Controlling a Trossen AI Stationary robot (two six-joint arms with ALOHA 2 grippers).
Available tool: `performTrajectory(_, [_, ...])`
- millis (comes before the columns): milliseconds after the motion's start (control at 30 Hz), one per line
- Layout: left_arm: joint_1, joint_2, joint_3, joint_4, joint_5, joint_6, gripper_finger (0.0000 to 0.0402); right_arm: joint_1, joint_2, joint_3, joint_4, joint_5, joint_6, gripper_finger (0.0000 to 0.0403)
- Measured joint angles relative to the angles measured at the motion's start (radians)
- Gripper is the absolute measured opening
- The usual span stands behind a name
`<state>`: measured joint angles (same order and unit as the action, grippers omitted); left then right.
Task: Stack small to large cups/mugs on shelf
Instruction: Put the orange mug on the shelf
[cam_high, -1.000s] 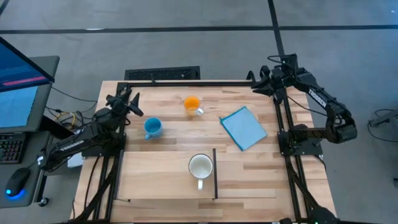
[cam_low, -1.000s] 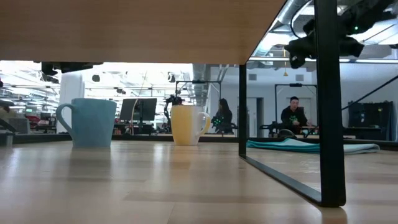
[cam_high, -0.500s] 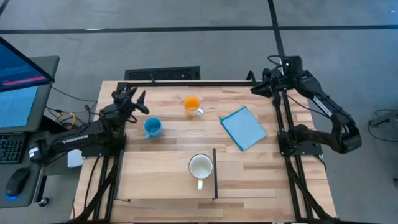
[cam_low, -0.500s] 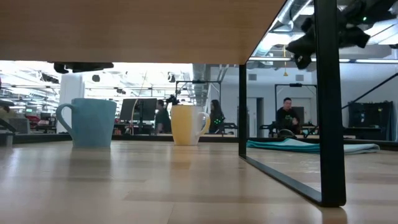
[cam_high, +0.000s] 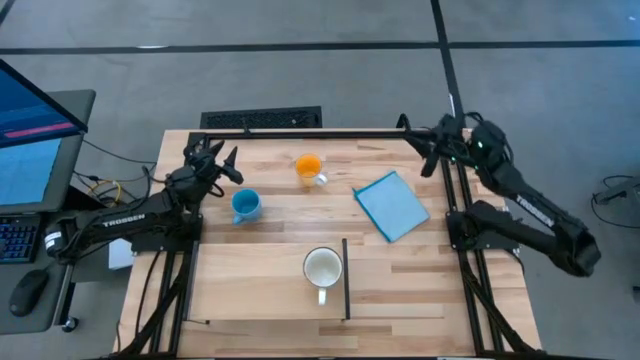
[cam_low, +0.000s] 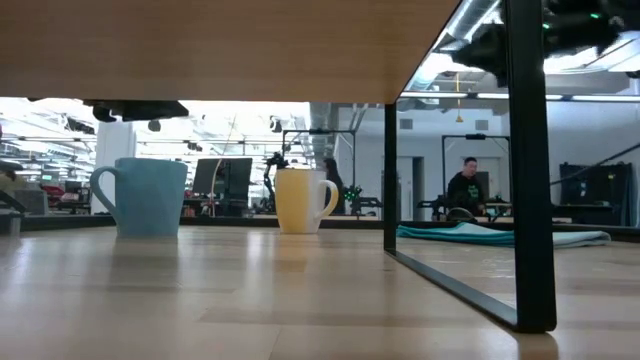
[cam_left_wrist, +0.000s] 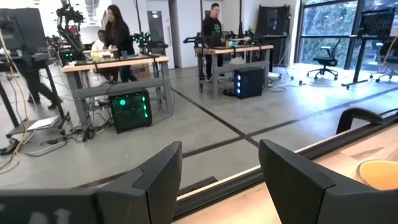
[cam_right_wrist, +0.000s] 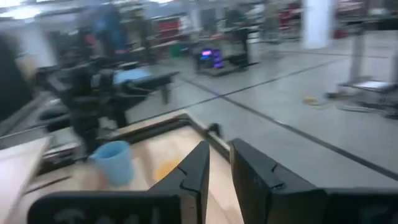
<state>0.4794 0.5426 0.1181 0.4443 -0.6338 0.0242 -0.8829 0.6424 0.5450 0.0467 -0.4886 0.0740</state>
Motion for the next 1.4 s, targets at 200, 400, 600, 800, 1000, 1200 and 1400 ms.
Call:
performTrajectory(200, [0.000,0.001,0.007,0.018,0.061,0.003,0.0206,-0.010,-0.244,-0.176,-0.007,0.023,0.024,0.0086])
performTrajectory(400, [0.000,0.001,0.102,-0.114,0.092,0.021,0.0206,-0.010,-0.472,-0.302,-0.009,0.052,0.060,0.0086])
performTrajectory(600, [0.010,0.026,0.262,-0.317,0.200,0.009,0.0204,-0.010,-0.632,-0.374,-0.096,0.098,0.090,0.0086])
performTrajectory(800, [0.085,0.194,0.493,-0.584,0.469,-0.041,0.0179,-0.009,-0.624,-0.385,-0.101,0.099,0.110,0.0086])
performTrajectory(1000, [0.154,0.429,0.770,-0.803,0.535,0.003,0.0162,-0.009,-0.622,-0.385,-0.104,0.093,0.120,0.0086])
performTrajectory(1200, [0.173,0.637,1.012,-0.944,0.604,0.043,0.0160,-0.008,-0.623,-0.385,-0.163,0.079,0.138,0.0086])
performTrajectory(1400, [0.167,0.812,1.189,-0.955,0.608,0.077,0.0160,-0.009,-0.623,-0.385,-0.175,0.071,0.138,0.0086])
